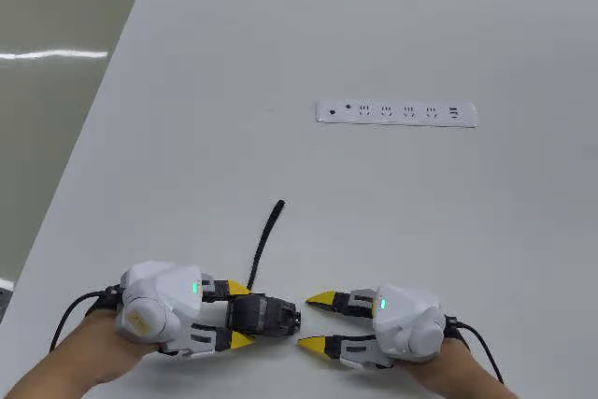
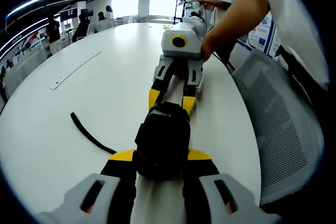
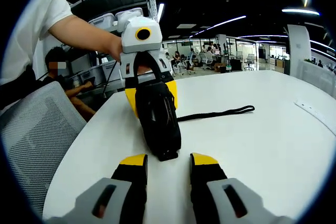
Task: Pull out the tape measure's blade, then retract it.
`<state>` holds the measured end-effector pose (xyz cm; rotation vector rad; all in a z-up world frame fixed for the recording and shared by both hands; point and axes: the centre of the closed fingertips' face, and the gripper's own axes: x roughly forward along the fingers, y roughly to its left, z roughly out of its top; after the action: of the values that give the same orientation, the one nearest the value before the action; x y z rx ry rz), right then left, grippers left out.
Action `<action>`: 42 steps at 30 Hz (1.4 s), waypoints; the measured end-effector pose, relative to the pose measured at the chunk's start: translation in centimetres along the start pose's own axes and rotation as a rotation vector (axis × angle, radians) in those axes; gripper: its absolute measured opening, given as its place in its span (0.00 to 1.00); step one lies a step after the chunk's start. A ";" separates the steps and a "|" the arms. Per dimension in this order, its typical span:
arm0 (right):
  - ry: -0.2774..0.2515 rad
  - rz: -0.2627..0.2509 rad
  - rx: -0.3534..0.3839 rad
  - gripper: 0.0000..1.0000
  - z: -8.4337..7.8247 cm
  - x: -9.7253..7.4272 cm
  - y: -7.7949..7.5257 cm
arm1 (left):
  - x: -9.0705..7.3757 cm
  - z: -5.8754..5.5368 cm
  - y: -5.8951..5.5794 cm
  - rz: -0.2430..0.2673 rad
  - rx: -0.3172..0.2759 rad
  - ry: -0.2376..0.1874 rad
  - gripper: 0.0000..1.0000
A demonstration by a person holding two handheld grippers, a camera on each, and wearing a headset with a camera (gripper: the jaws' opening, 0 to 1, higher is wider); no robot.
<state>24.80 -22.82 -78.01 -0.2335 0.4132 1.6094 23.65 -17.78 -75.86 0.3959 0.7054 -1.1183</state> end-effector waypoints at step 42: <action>0.018 0.097 -0.067 0.18 -0.3 0.9 0.3 | 0.0 0.0 0.1 -0.004 0.012 0.004 0.30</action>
<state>24.40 -22.07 -78.58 -0.2823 0.3899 1.7190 23.72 -17.76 -75.93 0.4077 0.7037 -1.1263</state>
